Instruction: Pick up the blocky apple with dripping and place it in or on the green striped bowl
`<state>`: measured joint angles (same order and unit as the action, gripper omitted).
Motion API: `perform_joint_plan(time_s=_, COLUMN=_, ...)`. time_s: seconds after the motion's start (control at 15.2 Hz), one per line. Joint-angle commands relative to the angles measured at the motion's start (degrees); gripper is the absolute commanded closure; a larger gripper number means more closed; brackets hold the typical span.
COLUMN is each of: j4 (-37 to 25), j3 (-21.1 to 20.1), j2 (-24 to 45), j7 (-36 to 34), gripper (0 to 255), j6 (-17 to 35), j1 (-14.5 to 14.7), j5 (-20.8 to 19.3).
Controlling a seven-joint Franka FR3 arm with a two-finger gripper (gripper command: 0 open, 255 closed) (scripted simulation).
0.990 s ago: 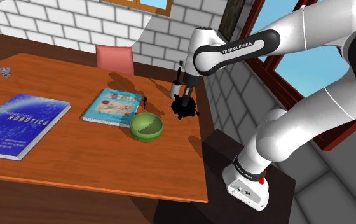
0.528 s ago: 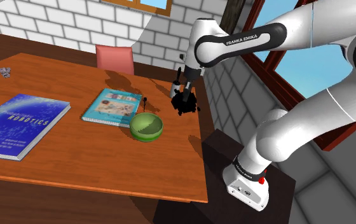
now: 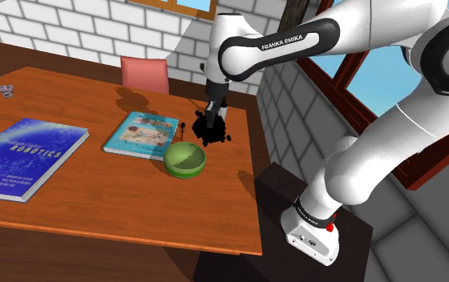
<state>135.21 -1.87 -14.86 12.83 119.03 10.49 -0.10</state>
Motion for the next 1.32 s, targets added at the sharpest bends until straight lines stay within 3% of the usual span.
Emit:
perform_joint_plan(time_s=0.0, j4=-3.0, j3=-1.5, j2=2.8, j7=-2.3, gripper=255, j6=-0.2, j1=1.0, j5=0.4)
perform_joint_plan(time_s=0.2, j4=-8.6, j3=-3.7, j2=7.6, j7=-6.0, gripper=255, j6=-1.0, j1=2.4, j5=0.4)
perform_joint_plan(time_s=1.25, j4=-2.4, j3=-3.8, j2=13.4, j7=-6.5, gripper=255, j6=10.9, j1=2.5, j5=-0.2)
